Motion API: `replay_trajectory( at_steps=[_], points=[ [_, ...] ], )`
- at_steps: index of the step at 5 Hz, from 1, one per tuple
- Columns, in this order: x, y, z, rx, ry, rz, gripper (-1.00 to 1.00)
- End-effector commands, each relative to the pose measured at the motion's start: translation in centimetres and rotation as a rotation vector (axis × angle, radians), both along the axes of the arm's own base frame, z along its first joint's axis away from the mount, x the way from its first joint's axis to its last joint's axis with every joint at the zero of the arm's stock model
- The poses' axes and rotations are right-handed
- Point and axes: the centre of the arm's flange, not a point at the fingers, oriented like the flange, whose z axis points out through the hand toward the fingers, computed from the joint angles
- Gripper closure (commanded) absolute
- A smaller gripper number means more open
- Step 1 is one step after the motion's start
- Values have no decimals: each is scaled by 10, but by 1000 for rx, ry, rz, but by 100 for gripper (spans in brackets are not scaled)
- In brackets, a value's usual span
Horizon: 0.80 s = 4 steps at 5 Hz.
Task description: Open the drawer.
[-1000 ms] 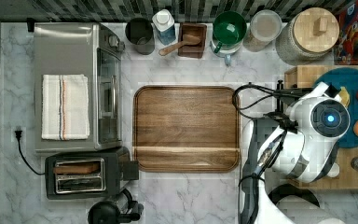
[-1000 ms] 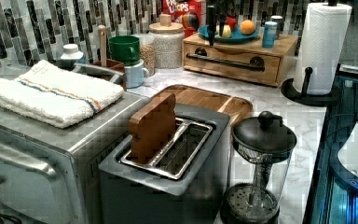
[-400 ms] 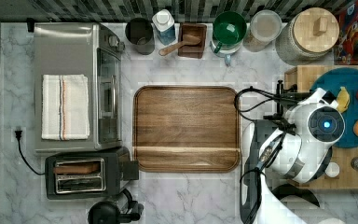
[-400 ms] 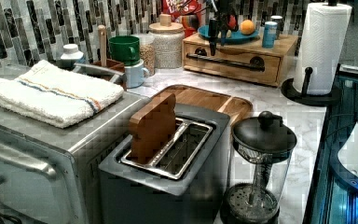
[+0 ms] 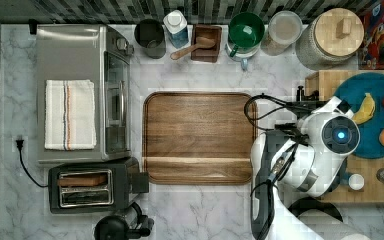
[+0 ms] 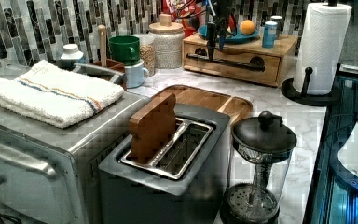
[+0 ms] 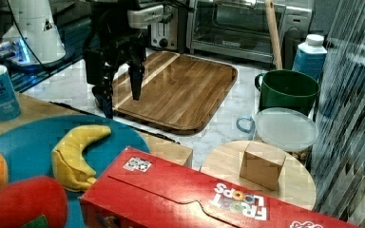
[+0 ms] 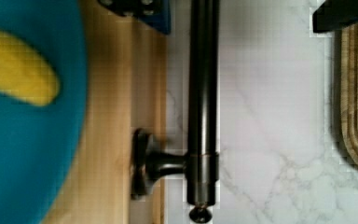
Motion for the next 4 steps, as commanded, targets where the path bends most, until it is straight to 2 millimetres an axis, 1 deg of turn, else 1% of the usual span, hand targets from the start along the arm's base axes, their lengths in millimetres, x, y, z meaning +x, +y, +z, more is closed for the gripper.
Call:
replay_trajectory(
  at_steps=[1,2,3,4],
  points=[
    [-10,14,-18,-27,-30,58,-100],
    [-10,13,-17,-47,-36,50,-100],
    [-6,10,-18,-39,-27,55,-100],
    [0,19,-29,-19,-41,47,-100]
  ],
)
